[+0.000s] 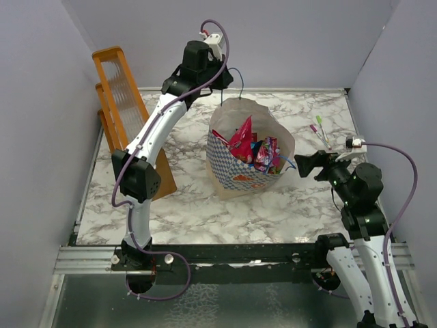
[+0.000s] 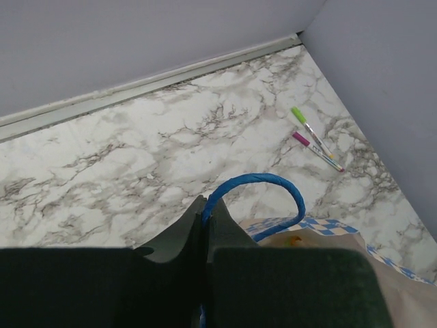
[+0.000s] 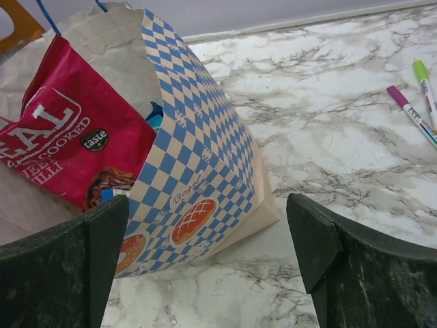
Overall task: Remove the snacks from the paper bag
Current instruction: Adjust the paper bag at the center of the board, then take out the snack from the paper bag, then place the snack at the center of the board.
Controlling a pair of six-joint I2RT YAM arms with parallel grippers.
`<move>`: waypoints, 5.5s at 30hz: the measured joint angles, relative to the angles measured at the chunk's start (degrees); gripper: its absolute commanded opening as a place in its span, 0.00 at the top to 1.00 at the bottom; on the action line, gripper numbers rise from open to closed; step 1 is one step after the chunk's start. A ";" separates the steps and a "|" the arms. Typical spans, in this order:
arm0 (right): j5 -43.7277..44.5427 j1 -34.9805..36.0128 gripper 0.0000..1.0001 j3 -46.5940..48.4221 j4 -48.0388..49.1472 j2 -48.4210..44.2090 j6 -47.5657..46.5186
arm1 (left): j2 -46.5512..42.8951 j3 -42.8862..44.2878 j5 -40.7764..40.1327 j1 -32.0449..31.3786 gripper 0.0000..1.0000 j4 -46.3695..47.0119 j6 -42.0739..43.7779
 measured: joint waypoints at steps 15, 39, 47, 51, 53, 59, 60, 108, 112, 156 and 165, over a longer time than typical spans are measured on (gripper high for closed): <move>1.42 0.00 0.01 11.89 -8.79 6.36 -0.57 | 0.50 7.13 6.88 2.95 1.00 -1.81 0.26; -11.58 0.00 0.01 17.66 -17.64 8.28 1.38 | -15.26 -21.86 24.09 6.16 1.00 16.48 -6.21; -16.24 0.00 0.01 17.64 -19.69 8.72 2.49 | -23.28 -28.87 28.55 1.31 1.00 27.52 -12.09; -20.22 -0.02 0.01 18.34 -20.50 10.36 2.27 | -27.41 -33.92 29.68 -2.38 1.00 31.19 -12.76; -22.84 0.00 0.03 19.82 -20.85 12.37 1.66 | -29.16 -37.07 29.94 -3.30 1.00 32.70 -12.90; -26.53 -0.02 0.12 22.40 -20.94 16.15 0.79 | -32.59 -44.15 29.07 -2.91 1.00 35.87 -13.00; -27.12 0.00 0.12 22.08 -20.46 16.17 1.42 | -32.50 -44.26 28.92 -2.69 1.00 35.95 -13.11; 44.44 47.15 0.60 30.82 -5.62 50.05 45.99 | -33.79 -47.45 23.28 -4.61 1.00 37.42 -8.02; 44.54 47.15 0.87 30.82 -5.35 52.11 46.34 | -33.79 -47.45 22.97 -4.57 1.00 37.07 -7.82; 56.96 47.23 0.99 44.81 -11.89 3.30 11.69 | -34.95 -47.45 16.13 -4.57 1.00 31.56 -0.94; 66.84 47.12 0.99 30.23 -37.62 -3.50 34.14 | -35.06 -47.45 15.61 -4.57 1.00 31.52 -0.68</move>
